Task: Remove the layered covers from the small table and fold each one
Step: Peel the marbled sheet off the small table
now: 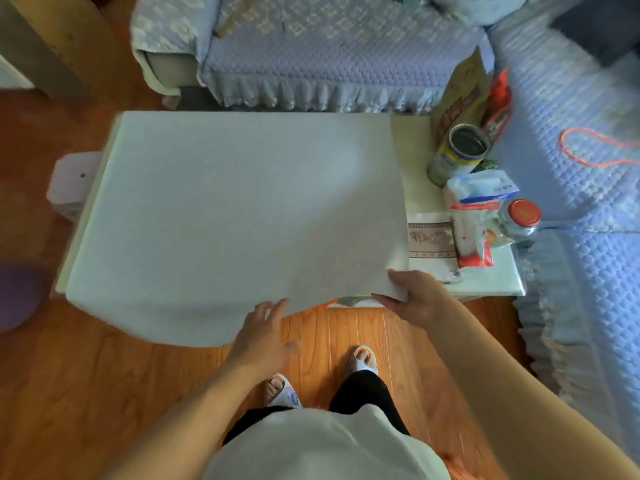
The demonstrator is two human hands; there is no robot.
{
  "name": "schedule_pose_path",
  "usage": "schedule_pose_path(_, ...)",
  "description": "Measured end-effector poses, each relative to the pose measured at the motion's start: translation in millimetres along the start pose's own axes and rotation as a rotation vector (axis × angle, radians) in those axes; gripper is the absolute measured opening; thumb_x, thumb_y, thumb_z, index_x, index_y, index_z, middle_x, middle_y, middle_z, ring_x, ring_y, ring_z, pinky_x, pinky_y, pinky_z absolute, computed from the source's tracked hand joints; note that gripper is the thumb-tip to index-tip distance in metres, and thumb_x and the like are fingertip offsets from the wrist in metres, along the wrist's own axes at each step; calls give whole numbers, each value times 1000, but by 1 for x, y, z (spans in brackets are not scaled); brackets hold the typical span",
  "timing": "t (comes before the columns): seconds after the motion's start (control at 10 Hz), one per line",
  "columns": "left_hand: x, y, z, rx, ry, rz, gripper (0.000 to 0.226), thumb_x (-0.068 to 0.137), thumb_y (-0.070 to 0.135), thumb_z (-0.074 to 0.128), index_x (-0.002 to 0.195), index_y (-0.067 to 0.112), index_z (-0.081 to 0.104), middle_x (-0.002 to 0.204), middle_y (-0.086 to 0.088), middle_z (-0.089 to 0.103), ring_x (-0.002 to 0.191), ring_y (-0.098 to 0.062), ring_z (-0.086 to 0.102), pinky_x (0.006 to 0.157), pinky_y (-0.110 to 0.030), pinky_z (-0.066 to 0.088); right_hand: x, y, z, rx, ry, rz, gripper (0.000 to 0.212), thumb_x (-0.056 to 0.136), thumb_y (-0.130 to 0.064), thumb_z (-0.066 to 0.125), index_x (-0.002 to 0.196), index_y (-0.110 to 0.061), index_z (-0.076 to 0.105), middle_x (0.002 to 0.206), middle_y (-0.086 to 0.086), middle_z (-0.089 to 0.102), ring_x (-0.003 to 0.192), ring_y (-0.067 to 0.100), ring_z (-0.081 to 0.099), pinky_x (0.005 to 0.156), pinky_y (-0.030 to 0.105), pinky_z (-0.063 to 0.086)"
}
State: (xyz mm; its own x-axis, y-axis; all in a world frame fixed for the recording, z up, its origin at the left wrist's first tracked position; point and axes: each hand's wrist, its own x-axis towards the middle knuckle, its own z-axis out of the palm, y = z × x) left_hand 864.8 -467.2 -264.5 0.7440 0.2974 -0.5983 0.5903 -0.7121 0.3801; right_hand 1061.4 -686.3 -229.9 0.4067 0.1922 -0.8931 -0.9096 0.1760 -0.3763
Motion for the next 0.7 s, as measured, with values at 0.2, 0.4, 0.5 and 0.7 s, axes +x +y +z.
schedule_pose_path(0.2, 28, 69, -3, 45, 343, 71, 43, 105, 38, 43, 146, 28, 52, 150, -1, 52, 140, -23, 44, 116, -40, 37, -40, -61, 15, 14, -99, 26, 22, 100, 0, 52, 121, -4, 57, 117, 18, 66, 104, 34, 64, 60, 44, 63)
schedule_pose_path(0.4, 38, 58, -18, 163, 449, 93, 32, 96, 16, 58, 126, 20, 71, 124, -2, 71, 114, -23, 65, 97, -37, 51, -53, -82, 1, 61, -53, 59, 19, 98, 2, 56, 116, 2, 58, 116, 22, 65, 105, 39, 63, 63, 47, 63)
schedule_pose_path(0.5, 46, 65, -30, 248, 366, 145, 39, 98, 14, 52, 134, 24, 63, 129, 4, 63, 117, -19, 59, 91, -33, 50, -50, -84, -1, 135, 7, 9, 20, 97, 8, 53, 116, 6, 57, 115, 23, 63, 100, 39, 63, 57, 42, 63)
schedule_pose_path(0.7, 67, 74, -64, 557, 209, 238, 50, 88, 1, 52, 134, 20, 57, 122, -4, 55, 118, -26, 51, 90, -36, 42, -36, -69, 26, -625, 402, -958, 58, 84, -1, 60, 139, -13, 47, 143, 13, 47, 118, 25, 53, 90, 39, 50)
